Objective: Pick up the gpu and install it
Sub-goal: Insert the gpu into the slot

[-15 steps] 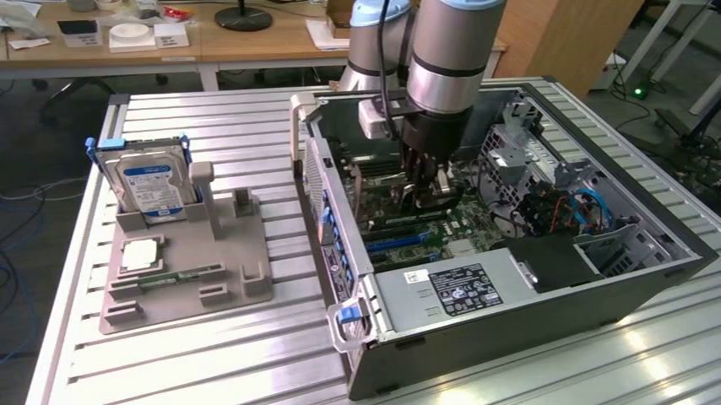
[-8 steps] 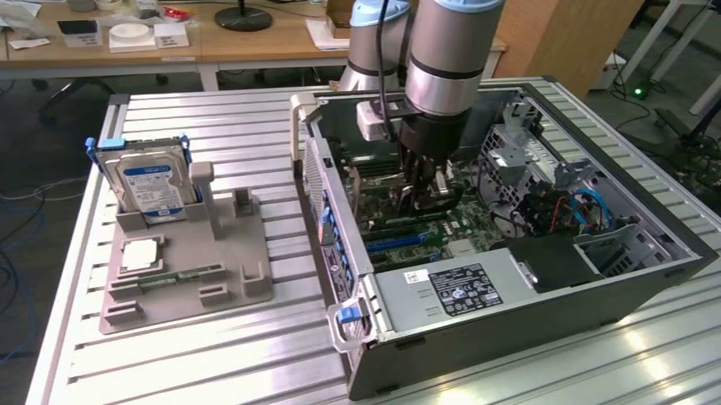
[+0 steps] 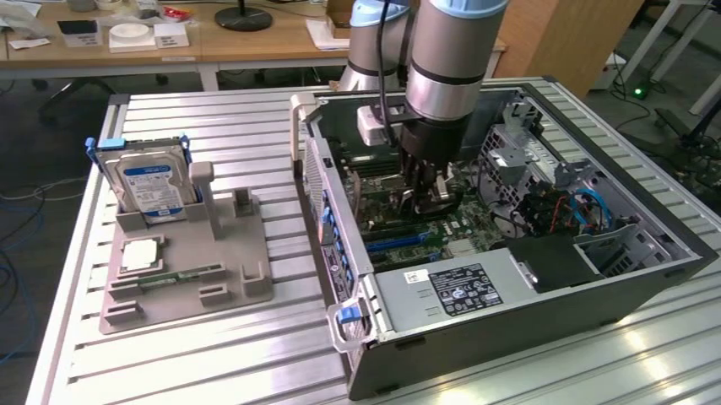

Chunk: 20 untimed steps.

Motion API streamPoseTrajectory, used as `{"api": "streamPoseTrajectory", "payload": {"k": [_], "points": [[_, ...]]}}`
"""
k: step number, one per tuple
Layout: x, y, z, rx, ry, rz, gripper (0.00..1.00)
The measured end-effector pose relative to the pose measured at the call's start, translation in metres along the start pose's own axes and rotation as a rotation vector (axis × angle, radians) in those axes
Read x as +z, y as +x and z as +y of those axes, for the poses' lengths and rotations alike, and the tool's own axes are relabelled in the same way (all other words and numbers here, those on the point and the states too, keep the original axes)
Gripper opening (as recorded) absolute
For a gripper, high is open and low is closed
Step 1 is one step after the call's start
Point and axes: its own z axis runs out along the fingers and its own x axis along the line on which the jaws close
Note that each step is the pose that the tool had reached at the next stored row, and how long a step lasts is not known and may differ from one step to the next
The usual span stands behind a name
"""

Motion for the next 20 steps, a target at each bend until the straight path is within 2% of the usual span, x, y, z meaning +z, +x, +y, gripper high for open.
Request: {"api": "streamPoseTrajectory", "payload": {"k": [20], "points": [[0.0187, 0.001, 0.0021, 0.005, -0.0035, 0.0004, 0.28]]}}
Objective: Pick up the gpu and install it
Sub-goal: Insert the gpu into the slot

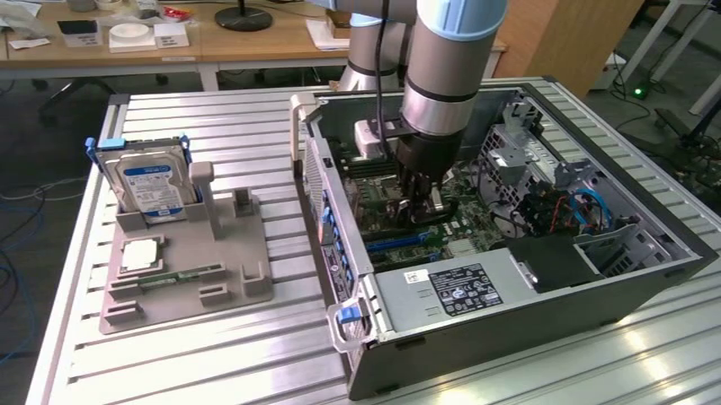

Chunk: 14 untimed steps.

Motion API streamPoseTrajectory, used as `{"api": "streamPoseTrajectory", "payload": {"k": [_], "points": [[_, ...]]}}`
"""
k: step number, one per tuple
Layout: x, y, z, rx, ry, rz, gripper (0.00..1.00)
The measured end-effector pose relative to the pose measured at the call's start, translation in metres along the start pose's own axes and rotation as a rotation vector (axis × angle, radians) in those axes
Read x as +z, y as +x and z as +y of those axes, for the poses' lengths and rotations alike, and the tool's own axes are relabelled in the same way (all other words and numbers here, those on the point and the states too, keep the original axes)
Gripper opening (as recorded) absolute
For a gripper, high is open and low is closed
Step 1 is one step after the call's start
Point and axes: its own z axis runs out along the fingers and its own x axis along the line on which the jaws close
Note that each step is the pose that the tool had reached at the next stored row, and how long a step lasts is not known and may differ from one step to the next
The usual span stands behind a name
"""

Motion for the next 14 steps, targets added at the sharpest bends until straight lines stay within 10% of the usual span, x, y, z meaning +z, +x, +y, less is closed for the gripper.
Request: {"api": "streamPoseTrajectory", "payload": {"k": [14], "points": [[0.0020, 0.0038, -0.0001, 0.003, 0.0005, 0.0002, 0.28]]}}
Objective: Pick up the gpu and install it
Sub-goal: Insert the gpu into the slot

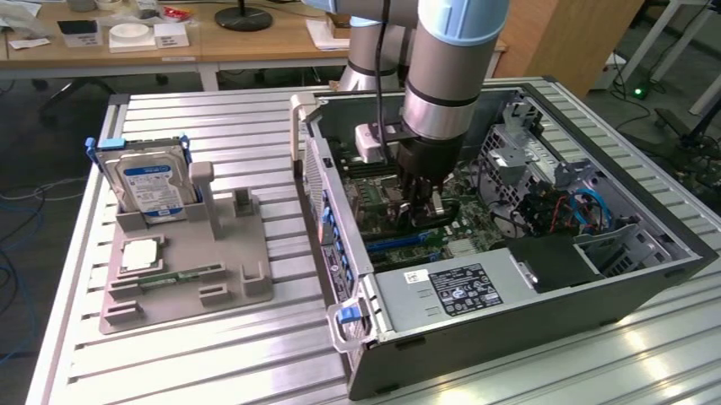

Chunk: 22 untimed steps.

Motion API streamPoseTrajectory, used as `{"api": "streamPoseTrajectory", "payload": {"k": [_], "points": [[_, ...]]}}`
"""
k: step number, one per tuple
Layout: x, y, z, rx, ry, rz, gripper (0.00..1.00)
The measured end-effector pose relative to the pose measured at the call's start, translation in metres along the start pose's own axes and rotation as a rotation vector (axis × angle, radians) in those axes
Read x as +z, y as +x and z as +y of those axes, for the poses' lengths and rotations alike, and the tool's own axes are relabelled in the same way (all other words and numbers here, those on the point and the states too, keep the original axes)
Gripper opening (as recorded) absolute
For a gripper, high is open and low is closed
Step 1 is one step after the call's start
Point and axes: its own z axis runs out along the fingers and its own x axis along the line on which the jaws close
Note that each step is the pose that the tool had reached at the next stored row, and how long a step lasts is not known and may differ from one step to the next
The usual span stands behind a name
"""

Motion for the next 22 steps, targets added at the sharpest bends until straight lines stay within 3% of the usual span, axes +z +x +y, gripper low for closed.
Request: {"api": "streamPoseTrajectory", "payload": {"k": [3, 22], "points": [[0.0003, 0.0000, 0.0002, 0.000, 0.0076, -0.0004, 0.28], [0.0074, 0.0016, 0.0042, 0.000, 0.0078, 0.0018, 0.28]]}}
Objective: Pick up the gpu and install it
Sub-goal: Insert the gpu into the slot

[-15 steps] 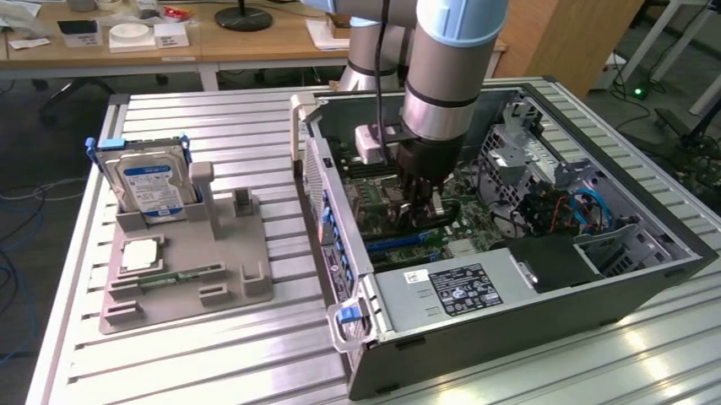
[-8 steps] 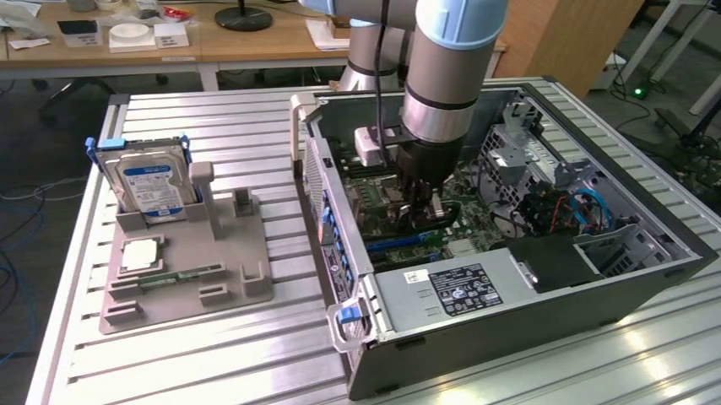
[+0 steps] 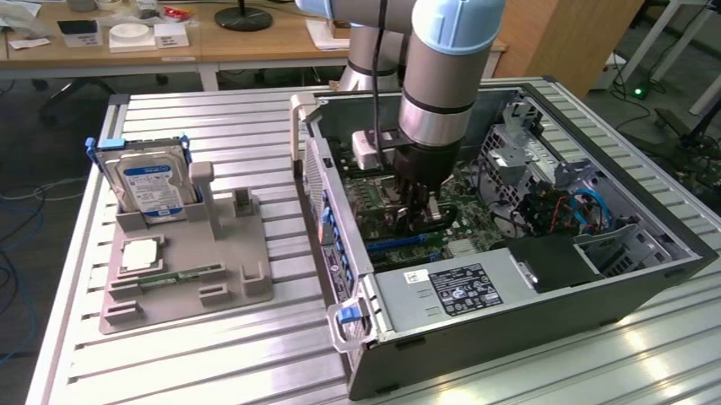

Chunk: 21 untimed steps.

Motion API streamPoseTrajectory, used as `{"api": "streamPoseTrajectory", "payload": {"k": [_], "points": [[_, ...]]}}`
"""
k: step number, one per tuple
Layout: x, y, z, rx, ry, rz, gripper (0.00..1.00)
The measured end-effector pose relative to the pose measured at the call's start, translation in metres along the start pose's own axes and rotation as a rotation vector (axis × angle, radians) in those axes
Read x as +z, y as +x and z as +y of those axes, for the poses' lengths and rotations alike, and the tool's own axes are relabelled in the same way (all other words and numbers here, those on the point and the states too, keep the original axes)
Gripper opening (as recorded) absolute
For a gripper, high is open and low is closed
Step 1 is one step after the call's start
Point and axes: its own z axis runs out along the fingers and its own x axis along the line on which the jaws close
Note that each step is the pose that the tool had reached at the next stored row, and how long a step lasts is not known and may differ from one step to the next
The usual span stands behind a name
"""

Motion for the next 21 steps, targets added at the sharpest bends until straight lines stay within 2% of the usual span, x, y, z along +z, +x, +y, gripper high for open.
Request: {"api": "streamPoseTrajectory", "payload": {"k": [21], "points": [[0.0054, 0.0001, 0.0062, 0.000, 0.0001, -0.0003, 0.28]]}}
